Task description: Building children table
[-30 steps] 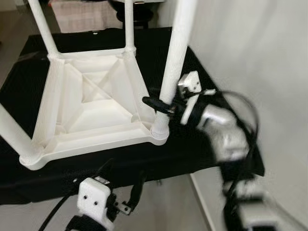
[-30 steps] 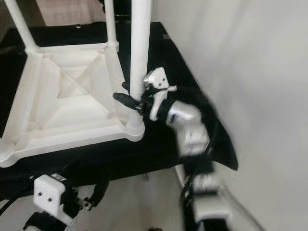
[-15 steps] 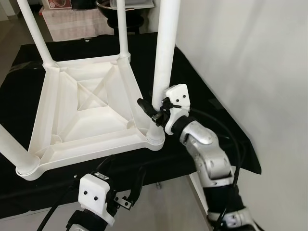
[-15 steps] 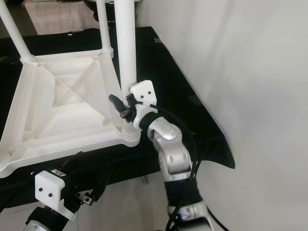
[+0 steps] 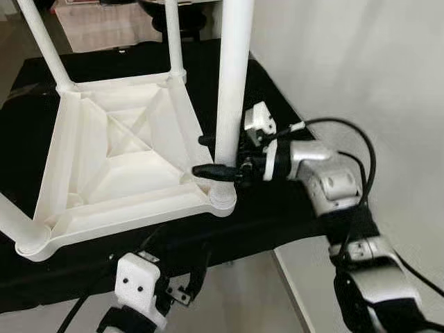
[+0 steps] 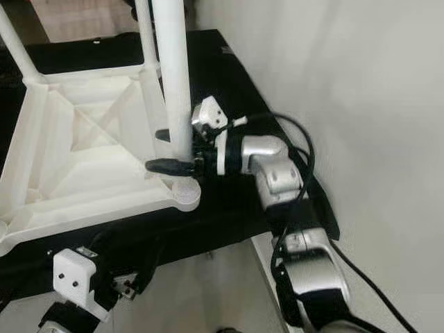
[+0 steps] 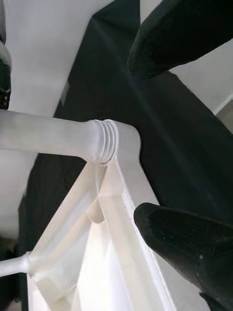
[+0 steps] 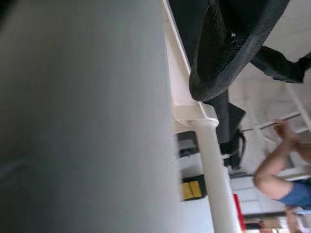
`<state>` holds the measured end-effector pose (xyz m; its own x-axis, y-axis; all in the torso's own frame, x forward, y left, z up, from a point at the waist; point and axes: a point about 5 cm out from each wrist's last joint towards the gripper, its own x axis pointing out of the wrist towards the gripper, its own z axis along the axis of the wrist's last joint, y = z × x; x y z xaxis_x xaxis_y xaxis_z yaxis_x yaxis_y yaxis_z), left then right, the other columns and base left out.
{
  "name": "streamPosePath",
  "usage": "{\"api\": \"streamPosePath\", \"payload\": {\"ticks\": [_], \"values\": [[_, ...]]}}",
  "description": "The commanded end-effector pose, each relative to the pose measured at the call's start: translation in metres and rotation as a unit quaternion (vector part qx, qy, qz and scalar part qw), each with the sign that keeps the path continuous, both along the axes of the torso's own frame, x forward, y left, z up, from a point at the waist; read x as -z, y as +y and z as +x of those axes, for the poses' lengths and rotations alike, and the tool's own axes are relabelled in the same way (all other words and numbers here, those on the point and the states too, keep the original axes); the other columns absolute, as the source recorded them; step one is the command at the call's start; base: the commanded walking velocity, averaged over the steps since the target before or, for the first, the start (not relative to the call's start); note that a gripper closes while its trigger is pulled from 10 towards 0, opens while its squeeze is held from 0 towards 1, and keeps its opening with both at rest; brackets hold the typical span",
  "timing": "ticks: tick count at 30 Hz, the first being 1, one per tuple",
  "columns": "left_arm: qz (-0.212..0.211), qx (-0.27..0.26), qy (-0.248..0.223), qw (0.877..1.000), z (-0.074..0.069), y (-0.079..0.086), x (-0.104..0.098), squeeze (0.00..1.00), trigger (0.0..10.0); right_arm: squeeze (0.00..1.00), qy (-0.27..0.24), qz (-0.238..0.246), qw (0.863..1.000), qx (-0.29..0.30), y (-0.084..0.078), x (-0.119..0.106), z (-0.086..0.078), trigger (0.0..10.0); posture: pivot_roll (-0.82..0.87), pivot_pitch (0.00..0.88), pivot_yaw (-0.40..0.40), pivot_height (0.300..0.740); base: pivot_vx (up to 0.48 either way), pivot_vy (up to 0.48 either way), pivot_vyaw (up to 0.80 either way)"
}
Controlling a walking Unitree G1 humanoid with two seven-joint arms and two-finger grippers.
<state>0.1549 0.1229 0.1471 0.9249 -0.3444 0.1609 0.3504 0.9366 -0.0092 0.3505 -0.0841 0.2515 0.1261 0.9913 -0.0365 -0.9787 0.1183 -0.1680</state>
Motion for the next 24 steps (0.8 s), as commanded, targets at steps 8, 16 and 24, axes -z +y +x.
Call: {"api": "streamPosePath", "payload": {"ticks": [8,16,24], "values": [[0.002,-0.003,0.004,1.000,-0.005,-0.001,-0.001,0.00,10.0,0.00,0.033,0.001,0.998,-0.050,0.005,0.000,0.011,0.0,-0.03,0.189,-0.057,0.740,0.000,0.000,0.00],[0.000,-0.003,0.004,1.000,-0.004,-0.002,0.000,0.00,10.0,0.00,0.018,0.001,1.000,-0.017,-0.007,0.006,0.015,0.0,-0.04,0.190,-0.057,0.740,0.000,0.000,0.00],[0.000,-0.002,0.003,1.000,-0.003,0.002,-0.001,0.00,10.0,0.00,0.022,0.014,0.940,0.339,-0.026,0.048,0.013,0.0,-0.07,0.201,-0.054,0.740,0.000,0.000,0.00]]}}
